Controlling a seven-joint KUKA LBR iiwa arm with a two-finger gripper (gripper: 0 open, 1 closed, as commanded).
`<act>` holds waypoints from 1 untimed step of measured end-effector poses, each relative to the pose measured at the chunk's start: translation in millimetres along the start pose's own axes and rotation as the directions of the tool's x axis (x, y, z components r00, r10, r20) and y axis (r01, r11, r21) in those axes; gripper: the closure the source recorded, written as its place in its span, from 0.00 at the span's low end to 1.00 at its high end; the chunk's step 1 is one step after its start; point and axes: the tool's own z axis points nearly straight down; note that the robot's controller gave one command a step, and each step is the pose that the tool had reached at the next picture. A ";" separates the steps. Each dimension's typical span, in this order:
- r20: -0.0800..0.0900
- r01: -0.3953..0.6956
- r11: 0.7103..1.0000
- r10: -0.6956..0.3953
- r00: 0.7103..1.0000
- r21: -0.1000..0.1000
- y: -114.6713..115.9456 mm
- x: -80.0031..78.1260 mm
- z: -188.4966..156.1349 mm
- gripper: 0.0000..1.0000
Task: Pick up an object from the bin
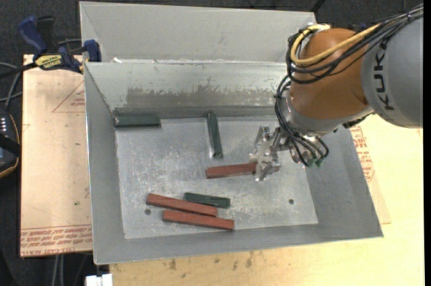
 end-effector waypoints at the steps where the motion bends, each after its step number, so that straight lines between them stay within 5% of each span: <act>1: 0.000 0.000 1.000 0.000 1.000 0.000 0.0 0.0 0.0 1.00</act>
Offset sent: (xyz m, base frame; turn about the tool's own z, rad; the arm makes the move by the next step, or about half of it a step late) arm 0.0065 -0.0017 0.0445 0.0119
